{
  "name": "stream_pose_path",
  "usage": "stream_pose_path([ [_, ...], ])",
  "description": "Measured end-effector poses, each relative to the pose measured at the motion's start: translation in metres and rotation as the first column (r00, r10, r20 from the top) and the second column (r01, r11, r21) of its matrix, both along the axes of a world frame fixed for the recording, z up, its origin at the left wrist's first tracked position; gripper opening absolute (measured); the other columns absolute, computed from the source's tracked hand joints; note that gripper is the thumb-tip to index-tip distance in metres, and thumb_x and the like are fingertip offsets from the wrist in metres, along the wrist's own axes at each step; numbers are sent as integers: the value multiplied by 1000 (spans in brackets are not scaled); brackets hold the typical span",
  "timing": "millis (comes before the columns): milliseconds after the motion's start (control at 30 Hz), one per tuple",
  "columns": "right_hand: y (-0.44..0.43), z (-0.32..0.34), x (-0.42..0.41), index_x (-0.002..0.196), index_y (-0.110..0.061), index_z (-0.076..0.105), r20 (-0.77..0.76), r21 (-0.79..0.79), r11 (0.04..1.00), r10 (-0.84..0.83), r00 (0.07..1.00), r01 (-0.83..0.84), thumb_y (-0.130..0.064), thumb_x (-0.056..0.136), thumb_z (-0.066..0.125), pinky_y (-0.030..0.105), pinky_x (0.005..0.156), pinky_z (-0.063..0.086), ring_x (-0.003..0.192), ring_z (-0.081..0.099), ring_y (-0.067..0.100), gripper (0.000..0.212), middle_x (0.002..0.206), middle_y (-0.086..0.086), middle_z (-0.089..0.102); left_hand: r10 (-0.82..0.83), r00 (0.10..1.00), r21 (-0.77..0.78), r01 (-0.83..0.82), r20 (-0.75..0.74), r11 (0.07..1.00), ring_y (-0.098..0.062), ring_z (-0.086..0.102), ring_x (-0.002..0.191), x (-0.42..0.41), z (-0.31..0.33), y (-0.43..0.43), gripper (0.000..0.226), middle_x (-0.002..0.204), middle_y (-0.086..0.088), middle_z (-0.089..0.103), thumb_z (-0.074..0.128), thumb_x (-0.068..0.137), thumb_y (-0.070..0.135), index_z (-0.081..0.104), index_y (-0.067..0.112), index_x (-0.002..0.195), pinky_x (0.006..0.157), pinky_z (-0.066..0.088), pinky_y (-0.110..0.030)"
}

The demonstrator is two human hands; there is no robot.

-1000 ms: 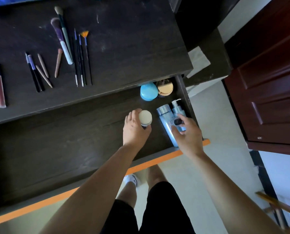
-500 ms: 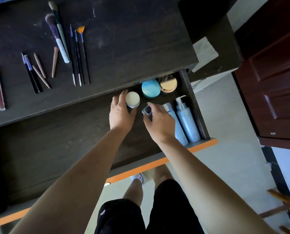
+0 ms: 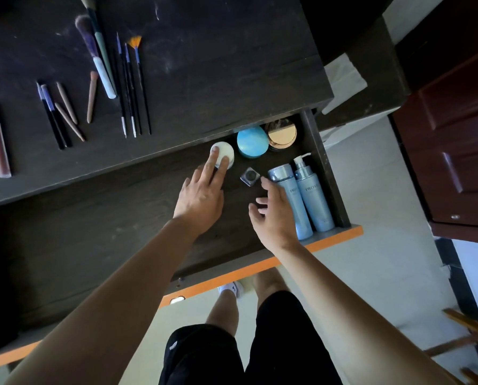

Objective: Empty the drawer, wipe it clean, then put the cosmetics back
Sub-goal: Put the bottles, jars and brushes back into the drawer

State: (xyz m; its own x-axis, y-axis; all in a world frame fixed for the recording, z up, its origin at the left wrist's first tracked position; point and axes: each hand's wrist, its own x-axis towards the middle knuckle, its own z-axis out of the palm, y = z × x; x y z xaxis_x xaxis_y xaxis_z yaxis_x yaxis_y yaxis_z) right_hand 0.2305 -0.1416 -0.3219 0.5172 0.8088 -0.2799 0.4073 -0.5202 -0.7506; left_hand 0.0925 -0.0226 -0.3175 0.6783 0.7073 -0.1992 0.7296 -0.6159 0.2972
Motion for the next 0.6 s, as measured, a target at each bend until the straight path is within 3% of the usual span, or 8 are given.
stream_pose_path([
  [100,9,3,-4,150,-13,33,-178,-59,992,-119,977,110,-10,92,65,12,76,54,95,63,4,66,133,2,55,-12,1000,-25,12,-13,1000,-29,32,138,8,3,11,78,164,-5,-7,54,89,17,12,17,155,97,45,-46],
  [167,18,5,-6,152,-16,30,-274,-102,979,-200,941,178,-11,92,65,6,69,50,93,64,4,69,128,-1,57,-17,999,-46,16,-29,999,-29,29,139,12,6,18,79,164,-6,-5,53,91,18,9,19,156,100,42,-46],
  [300,32,4,-9,149,-21,37,-393,-139,958,-284,875,249,-12,92,65,26,82,57,95,64,5,64,132,2,61,22,999,-33,-23,-49,999,-34,31,138,-2,10,22,80,162,-12,4,56,91,23,9,21,155,103,42,-49],
  [433,40,3,-14,146,-25,43,-435,-136,975,-217,874,174,-13,93,63,37,90,58,105,62,6,58,134,-2,59,137,990,-40,-137,-13,990,-36,37,135,-43,3,10,76,161,-14,10,60,89,25,21,15,153,101,42,-50],
  [533,45,6,-17,146,-24,45,-428,-134,989,-116,896,64,-11,96,56,30,86,58,112,61,10,52,134,-4,57,200,980,-55,-199,5,978,-36,38,135,-63,-1,5,72,159,-13,20,63,88,31,30,14,150,104,41,-50],
  [600,45,11,-15,145,-21,45,-314,-117,993,-43,948,7,-12,98,54,24,85,56,108,59,6,49,136,-3,57,217,976,-63,-216,16,974,-34,37,136,-64,-1,4,74,158,-12,23,64,86,36,32,16,149,105,40,-50],
])
